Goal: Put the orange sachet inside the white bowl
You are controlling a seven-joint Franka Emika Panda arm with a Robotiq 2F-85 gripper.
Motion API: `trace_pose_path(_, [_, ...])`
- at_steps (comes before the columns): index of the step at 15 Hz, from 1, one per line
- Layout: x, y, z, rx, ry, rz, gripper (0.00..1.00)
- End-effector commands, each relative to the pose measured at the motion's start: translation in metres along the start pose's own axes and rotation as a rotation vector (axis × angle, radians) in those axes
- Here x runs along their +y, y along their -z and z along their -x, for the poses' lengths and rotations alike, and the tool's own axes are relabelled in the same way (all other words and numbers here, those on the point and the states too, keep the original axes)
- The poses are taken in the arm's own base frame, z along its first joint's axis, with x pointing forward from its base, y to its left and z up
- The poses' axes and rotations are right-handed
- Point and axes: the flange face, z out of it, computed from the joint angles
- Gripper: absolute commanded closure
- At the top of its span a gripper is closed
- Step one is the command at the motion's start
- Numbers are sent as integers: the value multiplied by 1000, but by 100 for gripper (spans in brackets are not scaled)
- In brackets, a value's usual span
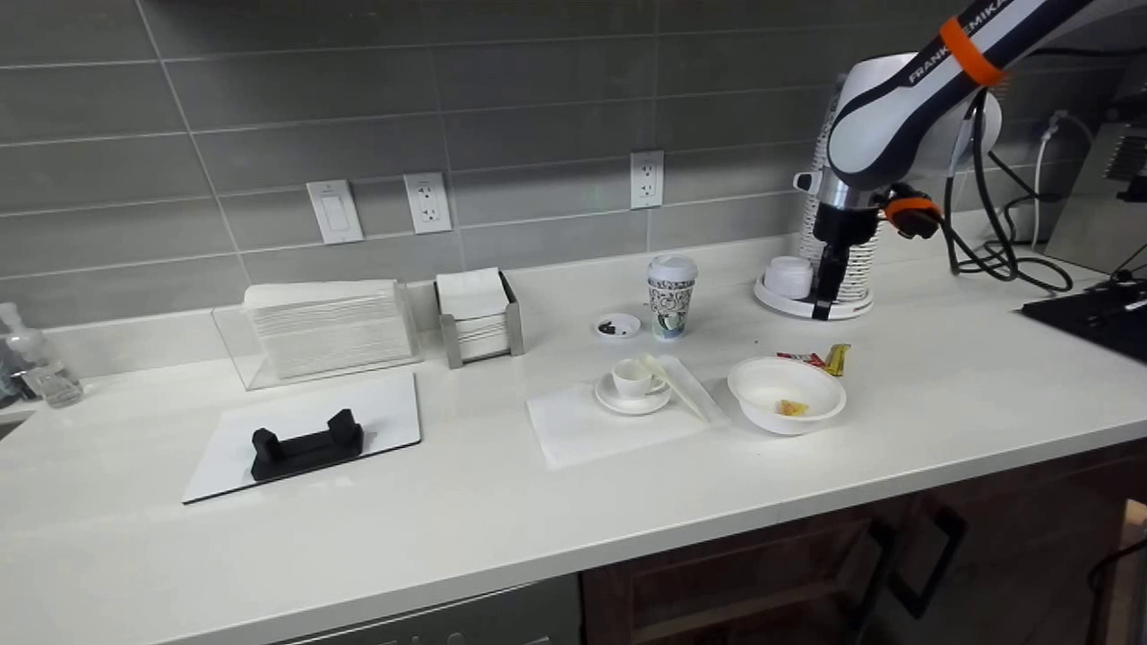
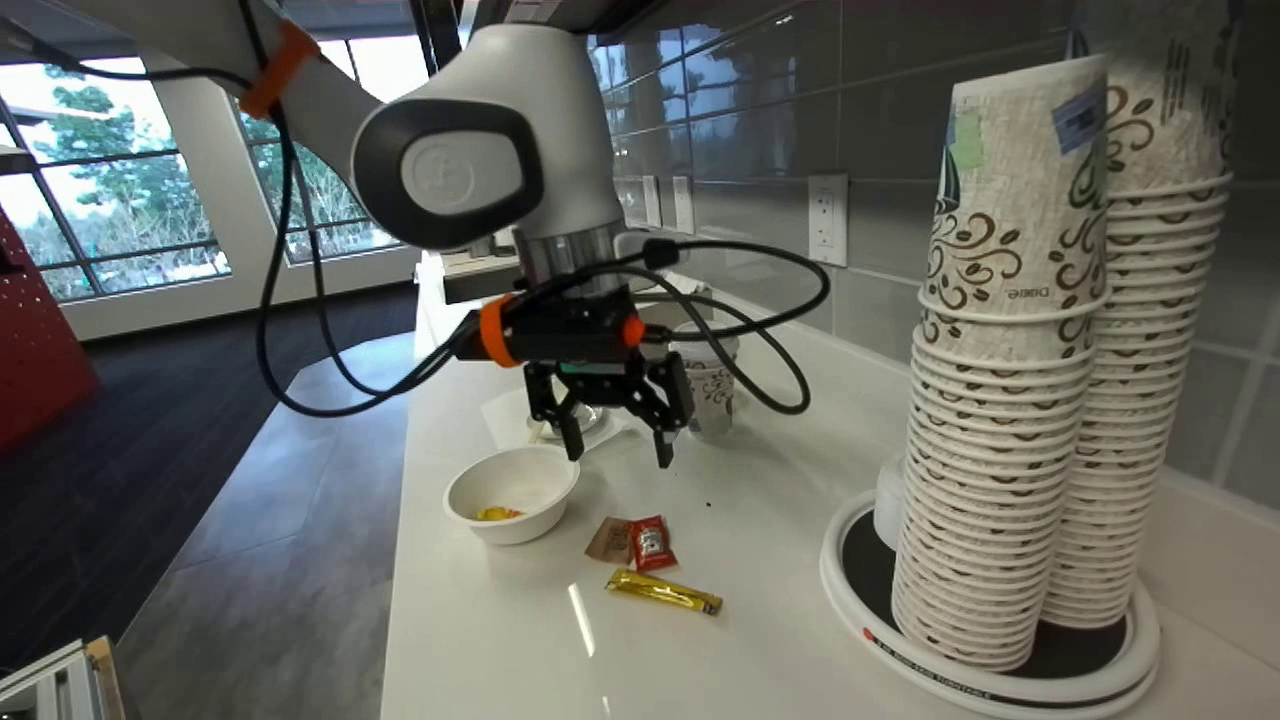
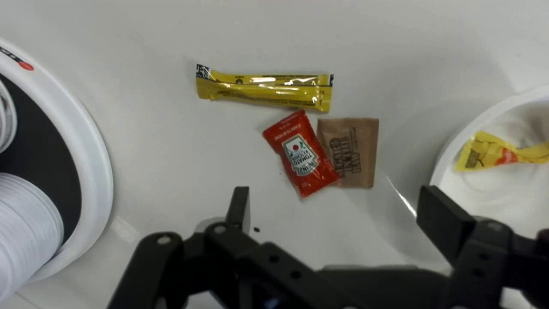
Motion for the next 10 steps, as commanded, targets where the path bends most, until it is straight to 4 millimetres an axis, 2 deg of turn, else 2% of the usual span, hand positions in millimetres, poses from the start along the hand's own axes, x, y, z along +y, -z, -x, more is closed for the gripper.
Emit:
trace_pose_path(1, [16,-34,0,-54,46,-26,0])
trace_pose_path(2, [5,-21,4,-36,24,-17,0])
trace_pose_path(5, [12,-37,5,-61,27,-26,0])
trace_pose_path(10, [13,-36,2,-58,30,-22,0])
